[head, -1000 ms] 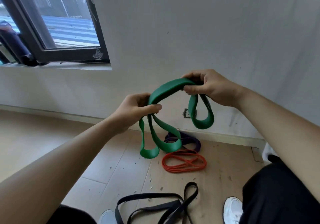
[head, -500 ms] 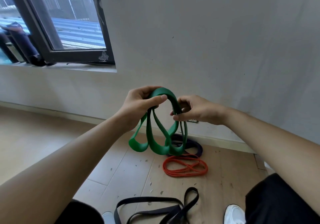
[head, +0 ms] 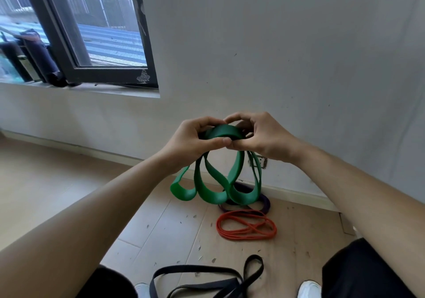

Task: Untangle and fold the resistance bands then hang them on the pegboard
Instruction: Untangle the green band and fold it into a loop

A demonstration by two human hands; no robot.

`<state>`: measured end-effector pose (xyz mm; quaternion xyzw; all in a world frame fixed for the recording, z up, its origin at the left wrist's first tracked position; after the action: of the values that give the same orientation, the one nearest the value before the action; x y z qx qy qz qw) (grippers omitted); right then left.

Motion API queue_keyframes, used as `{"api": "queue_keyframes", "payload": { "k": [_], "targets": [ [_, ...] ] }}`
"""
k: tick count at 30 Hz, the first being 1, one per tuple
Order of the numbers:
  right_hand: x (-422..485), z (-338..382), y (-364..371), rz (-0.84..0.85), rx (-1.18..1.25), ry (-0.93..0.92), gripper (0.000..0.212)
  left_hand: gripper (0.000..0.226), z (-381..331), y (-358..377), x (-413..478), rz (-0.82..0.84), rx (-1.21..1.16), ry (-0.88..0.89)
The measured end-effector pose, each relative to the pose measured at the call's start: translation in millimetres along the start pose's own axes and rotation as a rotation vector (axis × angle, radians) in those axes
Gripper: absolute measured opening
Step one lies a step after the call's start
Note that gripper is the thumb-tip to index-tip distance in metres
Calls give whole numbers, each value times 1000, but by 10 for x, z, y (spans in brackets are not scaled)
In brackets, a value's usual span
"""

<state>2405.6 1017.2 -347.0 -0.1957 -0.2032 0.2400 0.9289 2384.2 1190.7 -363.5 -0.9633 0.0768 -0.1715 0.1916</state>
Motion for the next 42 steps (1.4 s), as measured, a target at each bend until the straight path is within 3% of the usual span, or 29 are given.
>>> {"api": "queue_keyframes", "payload": {
  "k": [11,19,21,26,28,34,42],
  "targets": [
    [-46,75,-106,20,-89,-44,52,39,-28,5,19,74,83,-36],
    [-53,80,-108,-87,75,-111,36,50,168,81,-9,74,-176,-112],
    [-62,74,-137,-128,93,-115,35,51,191,78,-10,12,-158,-113],
    [-98,65,-293,-320,175,-132,31,27,140,123,-99,-232,-16,-6],
    [-113,62,-331,-370,203,-135,31,38,128,223,-139,-247,52,32],
    [-125,12,-415,-514,305,-87,29,100,121,685,-214,-201,199,-16],
    [-164,1,-337,-590,510,6,28,139,16,1005,-222,-326,368,-37]
  ]
}}
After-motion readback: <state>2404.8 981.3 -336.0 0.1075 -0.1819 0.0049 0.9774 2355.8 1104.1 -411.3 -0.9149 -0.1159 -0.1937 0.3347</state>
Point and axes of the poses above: each hand's wrist, its own x-axis towards the middle knuckle, its own y-axis out of the palm, z = x × y, the point moved 5 cm from there along x, towards the middle knuckle, and after that the axes turned 7 degrees about x, right-handed, at the moved point
